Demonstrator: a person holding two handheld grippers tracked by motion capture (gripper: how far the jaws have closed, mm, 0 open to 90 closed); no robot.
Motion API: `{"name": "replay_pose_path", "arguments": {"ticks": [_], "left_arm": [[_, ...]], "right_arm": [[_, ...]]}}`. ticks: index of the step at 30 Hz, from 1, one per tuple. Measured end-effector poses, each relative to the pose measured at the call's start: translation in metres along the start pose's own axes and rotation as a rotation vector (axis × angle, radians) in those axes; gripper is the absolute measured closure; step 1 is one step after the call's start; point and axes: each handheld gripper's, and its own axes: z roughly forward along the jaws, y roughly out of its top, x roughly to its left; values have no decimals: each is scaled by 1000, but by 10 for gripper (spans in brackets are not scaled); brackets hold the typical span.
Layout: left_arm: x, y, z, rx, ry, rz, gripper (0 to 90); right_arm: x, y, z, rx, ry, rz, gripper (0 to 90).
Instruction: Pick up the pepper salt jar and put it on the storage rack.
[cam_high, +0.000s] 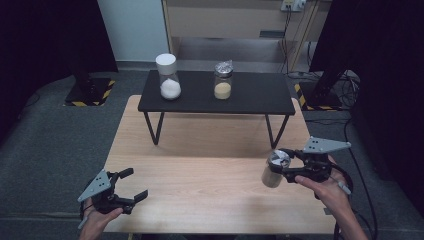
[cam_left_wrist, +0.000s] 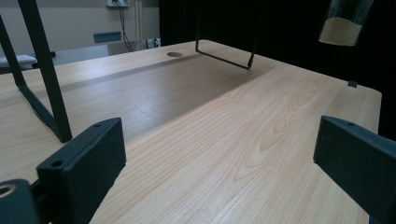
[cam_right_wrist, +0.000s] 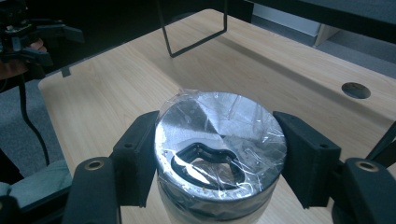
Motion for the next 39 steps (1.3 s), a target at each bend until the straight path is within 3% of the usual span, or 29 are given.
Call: {"name": "replay_pose_path", "arguments": {"ticks": [16,25,39], "left_arm": [[0,0,0,2,0,-2,14],[1,0,0,2,-1,-2,14],[1,0,0,1,0,-3,14]], "right_arm": [[-13,40,2,17,4,15,356],[-18,65,4,23,-26,6,356],[-27,90,9,8,-65,23,356]]}}
